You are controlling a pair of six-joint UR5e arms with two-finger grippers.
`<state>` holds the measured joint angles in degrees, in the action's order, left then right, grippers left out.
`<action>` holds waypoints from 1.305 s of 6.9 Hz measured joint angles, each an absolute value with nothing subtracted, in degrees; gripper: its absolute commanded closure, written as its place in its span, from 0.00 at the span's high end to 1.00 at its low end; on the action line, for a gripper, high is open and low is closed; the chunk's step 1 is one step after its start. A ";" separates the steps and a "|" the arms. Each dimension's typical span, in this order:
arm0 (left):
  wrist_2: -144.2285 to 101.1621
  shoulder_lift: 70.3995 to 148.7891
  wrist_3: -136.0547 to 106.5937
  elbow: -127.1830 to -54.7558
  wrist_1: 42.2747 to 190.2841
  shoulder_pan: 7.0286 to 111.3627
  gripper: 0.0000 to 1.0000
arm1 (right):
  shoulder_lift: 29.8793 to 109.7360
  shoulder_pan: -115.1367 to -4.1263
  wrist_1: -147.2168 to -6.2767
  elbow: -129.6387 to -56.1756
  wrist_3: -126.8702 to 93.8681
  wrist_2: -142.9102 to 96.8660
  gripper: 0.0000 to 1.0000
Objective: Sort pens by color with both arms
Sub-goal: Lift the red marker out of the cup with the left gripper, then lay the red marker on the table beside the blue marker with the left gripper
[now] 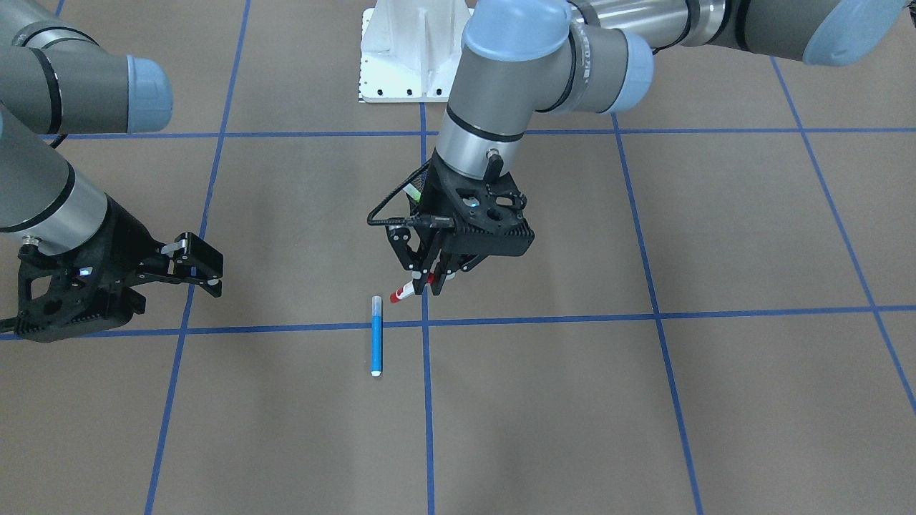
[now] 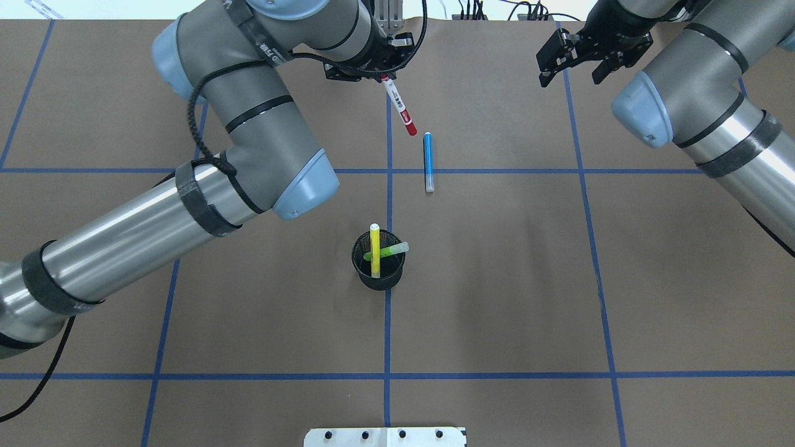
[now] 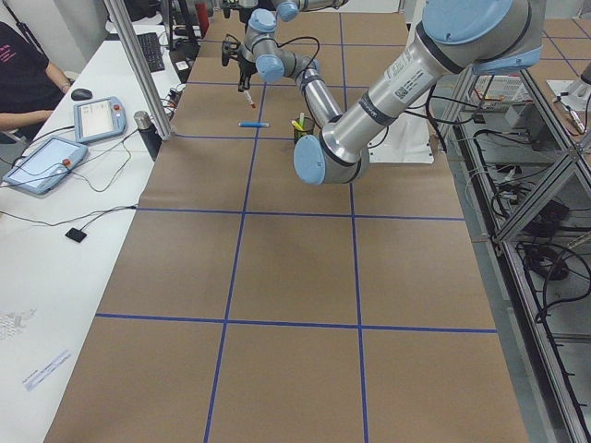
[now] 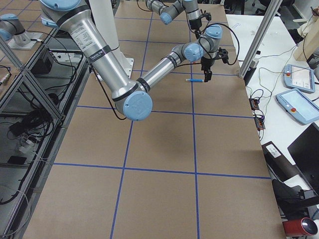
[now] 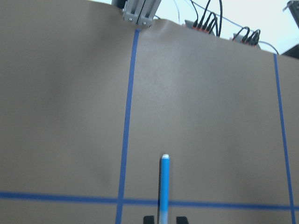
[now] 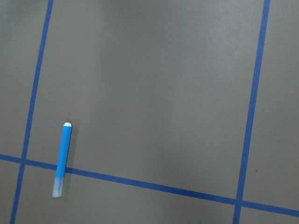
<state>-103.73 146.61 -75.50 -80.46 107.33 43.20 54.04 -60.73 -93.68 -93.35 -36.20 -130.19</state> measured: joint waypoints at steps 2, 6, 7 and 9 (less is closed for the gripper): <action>-98.13 149.42 -75.77 -69.77 115.21 43.41 0.18 | 54.39 -60.91 -93.69 -93.71 -36.21 -130.29 0.99; -94.86 150.61 -75.42 -59.90 121.82 42.83 0.19 | 54.49 -61.07 -93.69 -93.86 -36.21 -130.43 0.99; -94.63 150.93 -75.46 -59.44 121.94 42.21 0.19 | 54.45 -61.05 -93.69 -93.90 -36.21 -130.45 0.99; -94.07 151.50 -75.72 -59.44 121.97 40.74 0.19 | 54.40 -61.06 -93.69 -94.19 -36.21 -130.57 0.99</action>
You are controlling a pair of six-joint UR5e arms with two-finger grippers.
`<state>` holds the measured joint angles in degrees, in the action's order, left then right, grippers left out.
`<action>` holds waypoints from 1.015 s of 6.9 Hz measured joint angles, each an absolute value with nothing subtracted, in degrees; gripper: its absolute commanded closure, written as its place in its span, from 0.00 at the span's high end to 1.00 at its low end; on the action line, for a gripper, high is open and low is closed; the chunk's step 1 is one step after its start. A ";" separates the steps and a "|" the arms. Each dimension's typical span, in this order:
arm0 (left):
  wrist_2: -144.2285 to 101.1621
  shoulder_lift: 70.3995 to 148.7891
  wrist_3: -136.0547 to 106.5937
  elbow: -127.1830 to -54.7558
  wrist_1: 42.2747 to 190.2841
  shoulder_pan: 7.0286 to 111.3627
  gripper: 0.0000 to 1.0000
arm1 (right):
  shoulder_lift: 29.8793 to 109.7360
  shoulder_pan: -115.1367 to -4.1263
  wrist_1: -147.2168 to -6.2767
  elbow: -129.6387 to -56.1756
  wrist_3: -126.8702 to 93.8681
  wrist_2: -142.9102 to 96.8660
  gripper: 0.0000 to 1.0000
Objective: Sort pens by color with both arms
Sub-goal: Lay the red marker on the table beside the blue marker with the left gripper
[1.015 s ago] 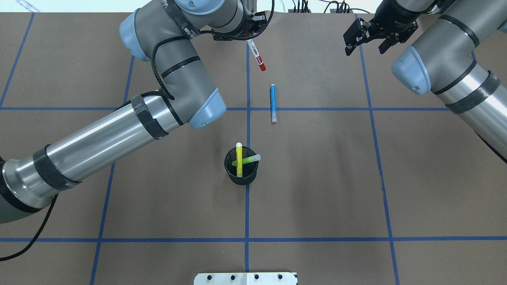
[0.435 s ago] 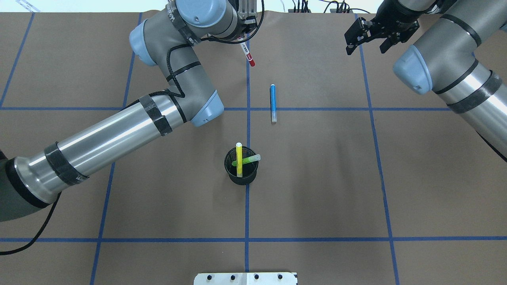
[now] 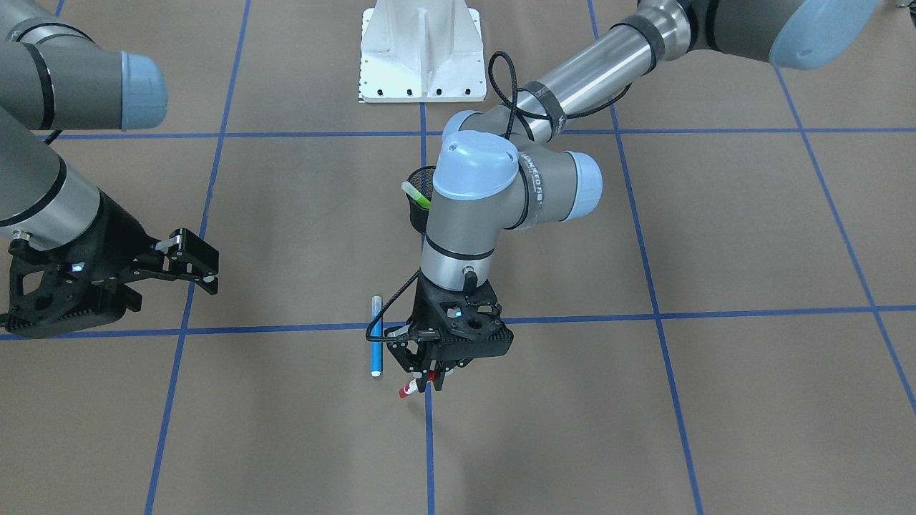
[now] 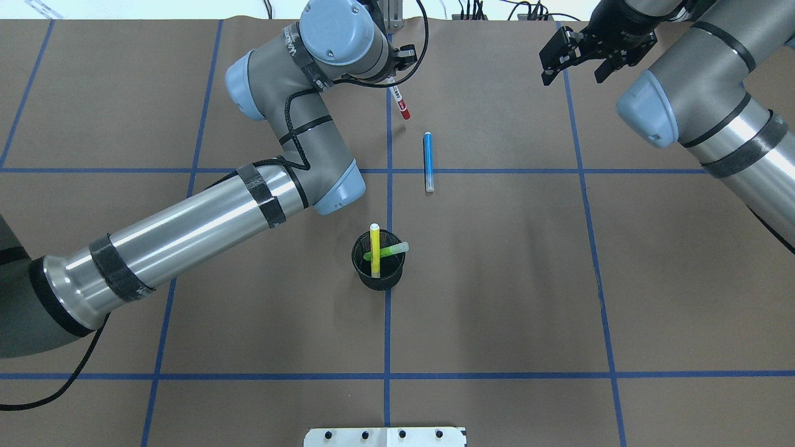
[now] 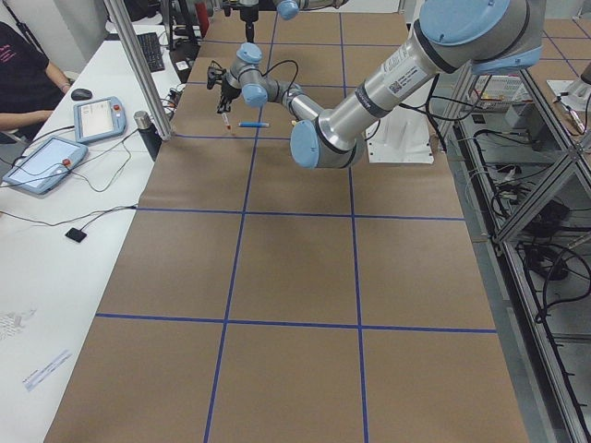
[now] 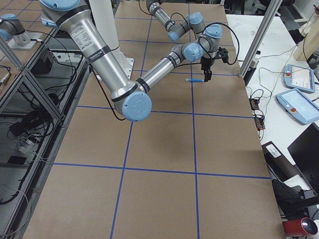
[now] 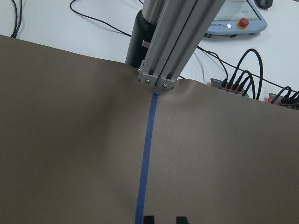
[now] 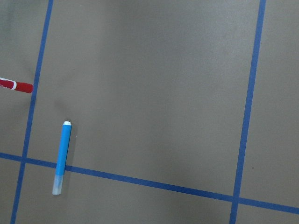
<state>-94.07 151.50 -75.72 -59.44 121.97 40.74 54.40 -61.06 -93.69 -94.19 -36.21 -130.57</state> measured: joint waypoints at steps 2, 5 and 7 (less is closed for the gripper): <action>-93.99 151.58 -75.83 -59.67 121.86 40.00 0.20 | 54.38 -61.01 -93.75 -94.25 -36.21 -130.62 0.99; -94.04 151.42 -75.77 -59.76 121.76 39.65 0.28 | 54.32 -60.94 -93.72 -94.17 -36.21 -130.69 0.99; -94.04 151.25 -75.68 -60.10 121.73 39.54 0.29 | 54.26 -60.91 -93.69 -94.11 -36.21 -130.69 0.99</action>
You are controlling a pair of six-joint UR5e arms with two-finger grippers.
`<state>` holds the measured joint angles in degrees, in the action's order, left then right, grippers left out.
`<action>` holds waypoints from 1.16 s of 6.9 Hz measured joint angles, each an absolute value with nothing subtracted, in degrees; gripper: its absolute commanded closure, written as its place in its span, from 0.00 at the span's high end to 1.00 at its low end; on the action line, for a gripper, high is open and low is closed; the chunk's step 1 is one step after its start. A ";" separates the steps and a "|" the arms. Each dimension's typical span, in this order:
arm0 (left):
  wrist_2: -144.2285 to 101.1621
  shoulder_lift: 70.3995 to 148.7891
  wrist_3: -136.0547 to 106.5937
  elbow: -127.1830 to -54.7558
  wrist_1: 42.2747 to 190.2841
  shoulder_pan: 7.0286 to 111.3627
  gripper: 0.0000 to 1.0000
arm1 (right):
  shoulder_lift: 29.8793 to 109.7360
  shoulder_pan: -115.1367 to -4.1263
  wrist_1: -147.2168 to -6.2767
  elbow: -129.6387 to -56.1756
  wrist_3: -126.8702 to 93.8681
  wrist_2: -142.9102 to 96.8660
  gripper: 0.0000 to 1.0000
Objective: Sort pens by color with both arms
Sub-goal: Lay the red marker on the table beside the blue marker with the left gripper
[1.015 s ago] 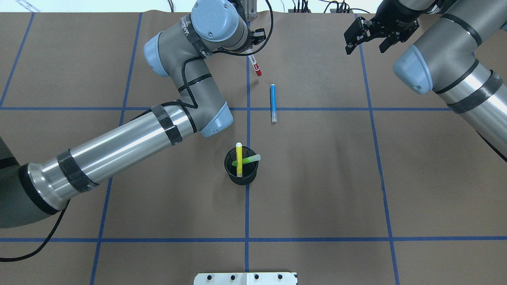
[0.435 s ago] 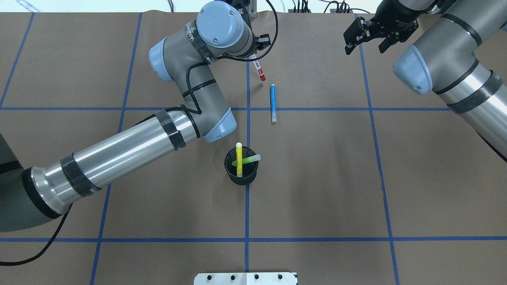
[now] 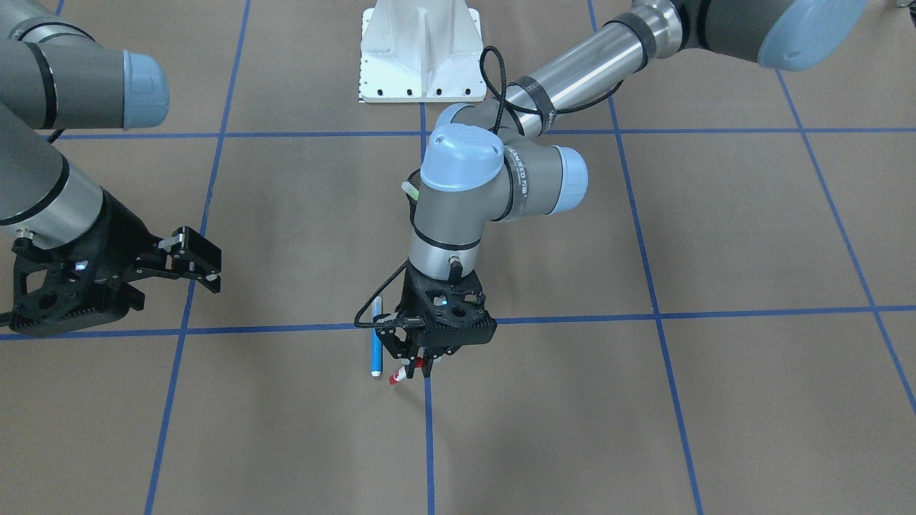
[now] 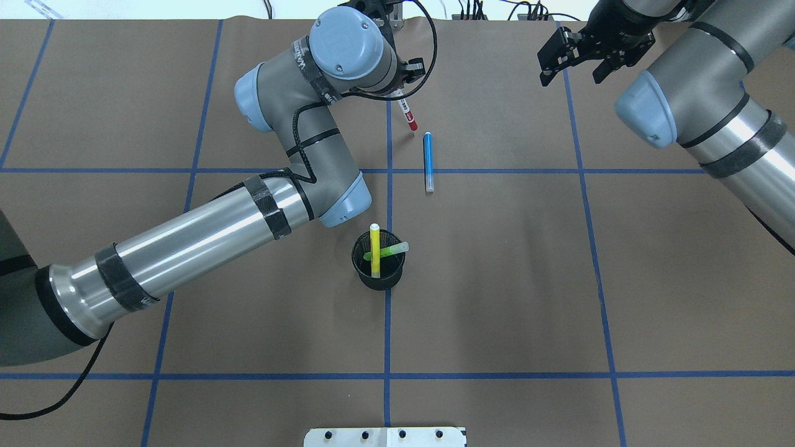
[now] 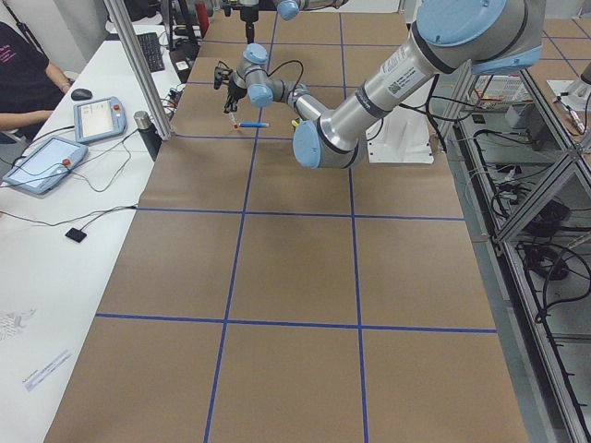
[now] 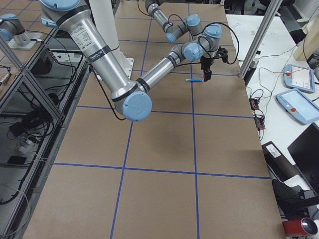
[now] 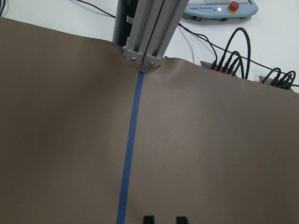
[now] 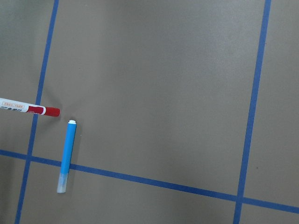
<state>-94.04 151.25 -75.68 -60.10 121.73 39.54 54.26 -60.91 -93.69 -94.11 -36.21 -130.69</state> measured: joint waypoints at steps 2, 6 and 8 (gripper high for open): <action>-94.07 150.97 -75.52 -60.62 121.63 39.45 0.29 | 54.23 -60.82 -93.69 -93.89 -36.21 -130.69 0.99; -94.37 148.61 -75.16 -63.38 121.37 38.10 0.45 | 54.15 -60.82 -93.61 -93.61 -36.13 -130.61 0.99; -95.40 147.26 -75.02 -66.49 119.51 38.01 0.51 | 54.14 -60.82 -93.66 -93.61 -36.13 -130.60 0.99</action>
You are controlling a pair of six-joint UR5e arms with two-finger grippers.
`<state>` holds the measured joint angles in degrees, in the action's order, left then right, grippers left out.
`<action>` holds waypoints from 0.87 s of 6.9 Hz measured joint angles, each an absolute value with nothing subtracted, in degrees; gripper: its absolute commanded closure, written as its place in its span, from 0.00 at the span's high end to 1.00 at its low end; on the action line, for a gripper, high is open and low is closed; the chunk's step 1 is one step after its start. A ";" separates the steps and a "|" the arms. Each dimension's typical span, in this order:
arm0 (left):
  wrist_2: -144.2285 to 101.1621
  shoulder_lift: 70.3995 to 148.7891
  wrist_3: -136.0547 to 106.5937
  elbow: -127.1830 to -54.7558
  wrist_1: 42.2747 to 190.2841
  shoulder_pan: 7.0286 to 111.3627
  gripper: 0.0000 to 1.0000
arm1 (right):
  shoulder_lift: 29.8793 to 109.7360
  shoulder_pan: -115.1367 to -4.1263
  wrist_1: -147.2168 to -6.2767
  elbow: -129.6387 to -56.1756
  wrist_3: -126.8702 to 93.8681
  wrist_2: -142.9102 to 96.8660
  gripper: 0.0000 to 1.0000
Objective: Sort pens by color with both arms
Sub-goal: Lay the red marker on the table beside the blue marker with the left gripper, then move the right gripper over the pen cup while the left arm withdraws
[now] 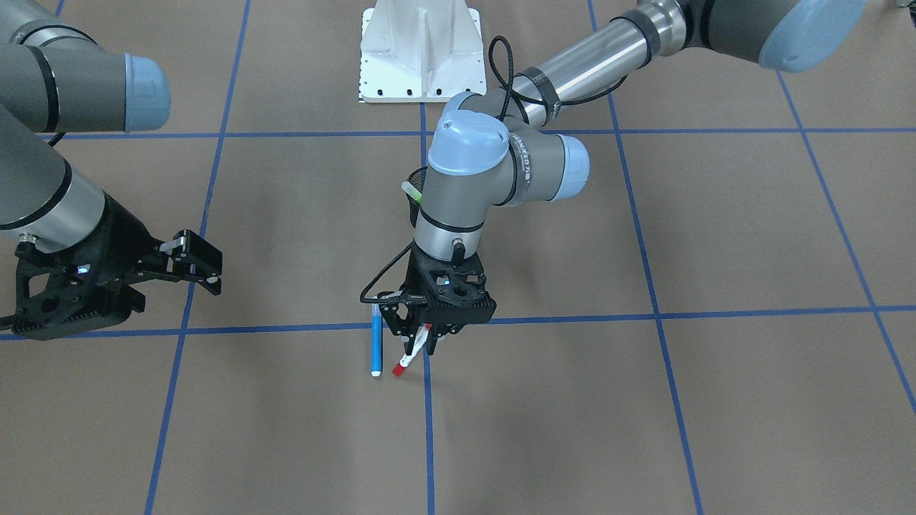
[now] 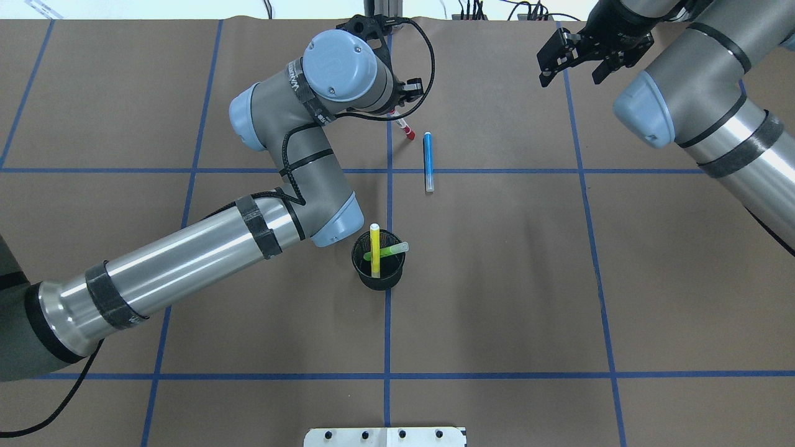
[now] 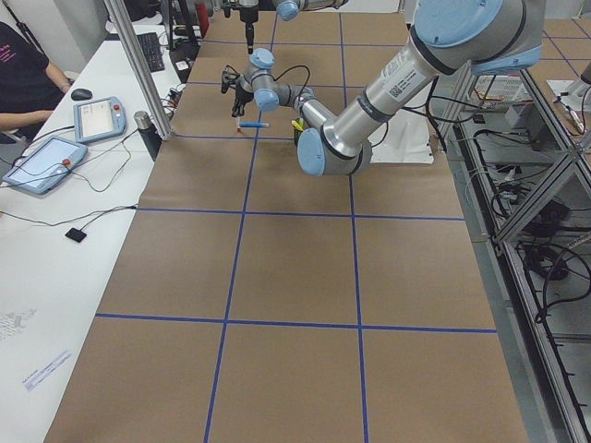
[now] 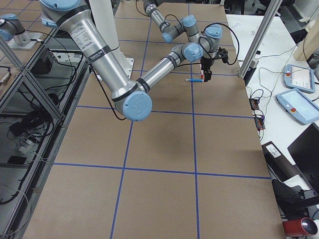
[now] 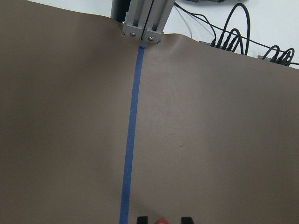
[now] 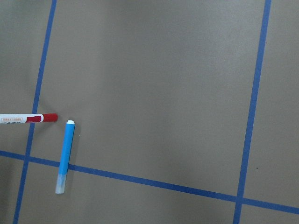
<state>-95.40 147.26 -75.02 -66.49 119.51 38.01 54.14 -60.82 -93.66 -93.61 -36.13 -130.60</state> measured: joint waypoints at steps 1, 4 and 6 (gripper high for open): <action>-96.94 145.66 -74.92 -69.75 117.45 38.01 0.51 | 54.11 -60.82 -93.68 -93.60 -36.13 -130.61 0.99; -102.52 142.90 -71.17 -79.12 106.97 39.12 0.51 | 53.41 -60.46 -93.68 -93.54 -37.02 -130.39 0.99; -107.91 137.36 -64.02 -91.51 96.01 42.20 0.51 | 51.68 -58.31 -93.25 -92.97 -39.93 -129.92 0.98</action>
